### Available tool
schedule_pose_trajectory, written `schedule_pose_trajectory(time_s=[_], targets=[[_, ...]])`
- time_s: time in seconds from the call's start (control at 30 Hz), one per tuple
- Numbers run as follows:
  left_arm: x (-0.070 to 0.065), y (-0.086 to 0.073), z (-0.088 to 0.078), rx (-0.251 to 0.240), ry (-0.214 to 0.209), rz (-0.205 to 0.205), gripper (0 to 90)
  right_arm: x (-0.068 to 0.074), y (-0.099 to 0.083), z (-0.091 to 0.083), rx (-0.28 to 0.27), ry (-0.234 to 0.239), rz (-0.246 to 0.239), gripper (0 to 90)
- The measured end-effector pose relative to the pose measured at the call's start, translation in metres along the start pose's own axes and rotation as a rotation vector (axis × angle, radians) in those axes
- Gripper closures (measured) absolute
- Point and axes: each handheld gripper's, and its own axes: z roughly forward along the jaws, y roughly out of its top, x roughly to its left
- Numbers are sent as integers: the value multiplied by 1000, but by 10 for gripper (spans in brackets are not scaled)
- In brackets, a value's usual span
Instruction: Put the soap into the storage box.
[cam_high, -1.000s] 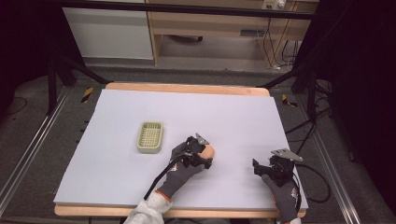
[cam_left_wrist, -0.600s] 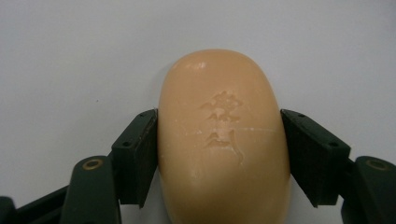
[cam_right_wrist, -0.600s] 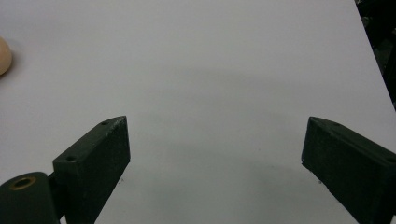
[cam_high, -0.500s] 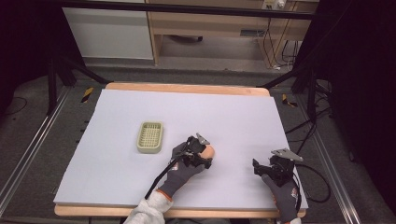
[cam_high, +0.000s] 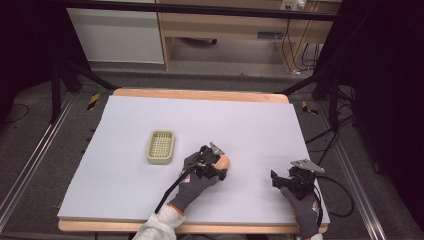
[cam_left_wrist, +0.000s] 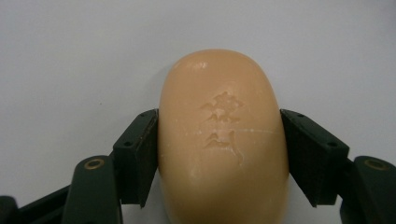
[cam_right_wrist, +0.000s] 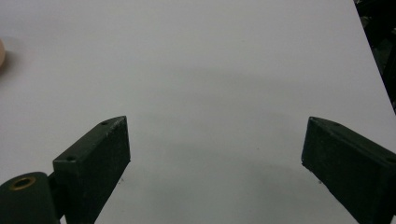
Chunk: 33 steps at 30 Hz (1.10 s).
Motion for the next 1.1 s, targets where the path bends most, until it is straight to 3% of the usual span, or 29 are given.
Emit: schedule_pose_trajectory(time_s=[0.47,1.1], targets=[[15,-1,-35,-41,-6,-13,318,0,0,-1,-6,-2,5,83],[37,-12,-75,-71,26,-26,319,0,0,-1,-6,-7,5,83]])
